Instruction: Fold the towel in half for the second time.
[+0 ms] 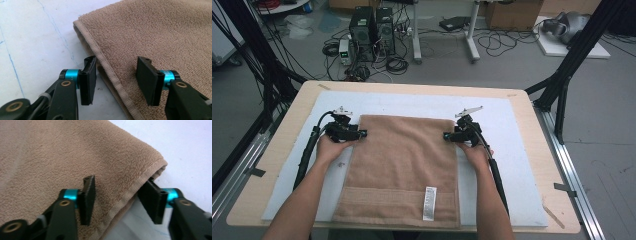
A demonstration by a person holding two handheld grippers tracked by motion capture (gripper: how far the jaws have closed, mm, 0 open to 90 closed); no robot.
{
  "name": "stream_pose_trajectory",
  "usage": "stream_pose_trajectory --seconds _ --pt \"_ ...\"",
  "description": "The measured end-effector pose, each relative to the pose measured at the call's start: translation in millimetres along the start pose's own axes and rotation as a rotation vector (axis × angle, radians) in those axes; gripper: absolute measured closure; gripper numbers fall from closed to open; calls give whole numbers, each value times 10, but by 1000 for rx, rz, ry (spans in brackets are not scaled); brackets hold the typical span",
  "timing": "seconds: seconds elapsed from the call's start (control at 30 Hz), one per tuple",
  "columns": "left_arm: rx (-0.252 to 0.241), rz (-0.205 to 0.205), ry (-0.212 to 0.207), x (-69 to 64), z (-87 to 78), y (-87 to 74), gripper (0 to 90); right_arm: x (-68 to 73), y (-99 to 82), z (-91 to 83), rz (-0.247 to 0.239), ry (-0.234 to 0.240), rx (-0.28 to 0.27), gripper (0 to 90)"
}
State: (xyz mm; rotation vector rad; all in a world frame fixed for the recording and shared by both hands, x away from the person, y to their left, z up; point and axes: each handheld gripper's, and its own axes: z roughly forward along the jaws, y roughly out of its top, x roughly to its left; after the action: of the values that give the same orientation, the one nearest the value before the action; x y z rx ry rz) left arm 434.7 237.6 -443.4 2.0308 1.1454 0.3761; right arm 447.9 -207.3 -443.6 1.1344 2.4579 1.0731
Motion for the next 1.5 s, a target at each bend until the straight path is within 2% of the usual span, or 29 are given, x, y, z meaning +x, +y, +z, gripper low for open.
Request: stream_pose_trajectory --seconds 0.07,0.1,0.13,0.17,0.2,0.27,0.33,0.4,0.47,0.63,0.77,0.8,0.9,0.97,1.03,1.1,1.17,1.33,1.5 --pt "2 -3 -3 -4 -3 3 549 10 5 -3 21 2 2 585" --pt "5 1 -7 -3 -6 3 566 17 6 -5 26 15 6 636" --pt "5 -4 -20 -2 -8 4 596 19 9 -2 22 24 3 724" --pt "4 -6 -38 3 -8 3 652 25 9 5 24 71 3 787" --pt "6 -10 -60 3 -7 1 710 41 12 5 18 63 6 793" --pt "2 -14 -75 -6 -1 -2 781 45 17 2 27 66 8 807" --pt "2 -27 -82 2 -8 -3 799 42 16 -10 34 77 13 815" --pt "-3 -39 -87 5 -16 -5 814 36 26 -31 19 85 14 818" --pt "-6 -18 -77 -15 -34 8 821 44 42 -64 2 87 16 818" --pt "-49 21 -66 -69 -130 55 824 73 109 -239 -39 90 -30 818" --pt "-115 51 -71 -120 -315 84 825 131 149 -425 -67 110 -70 818" --pt "-132 50 -75 -130 -365 81 825 158 161 -476 -78 110 -76 818" --pt "-173 84 -80 -167 -533 48 824 260 192 -660 -101 133 -92 817" --pt "-200 105 -86 -211 -642 0 824 337 194 -772 -136 136 -104 816" --pt "-219 121 -92 -259 -749 -66 823 433 186 -889 -147 167 -102 814" --pt "-245 129 -113 -315 -886 -162 823 551 151 -993 -185 174 -94 814" --pt "-266 133 -129 -367 -977 -255 822 652 72 -1067 -192 193 -97 813" --pt "-259 195 -153 -572 -1139 -592 818 834 -251 -1140 -190 228 -84 808" --pt "-224 191 -169 -624 -1150 -922 803 980 -568 -1114 -178 261 -59 767"
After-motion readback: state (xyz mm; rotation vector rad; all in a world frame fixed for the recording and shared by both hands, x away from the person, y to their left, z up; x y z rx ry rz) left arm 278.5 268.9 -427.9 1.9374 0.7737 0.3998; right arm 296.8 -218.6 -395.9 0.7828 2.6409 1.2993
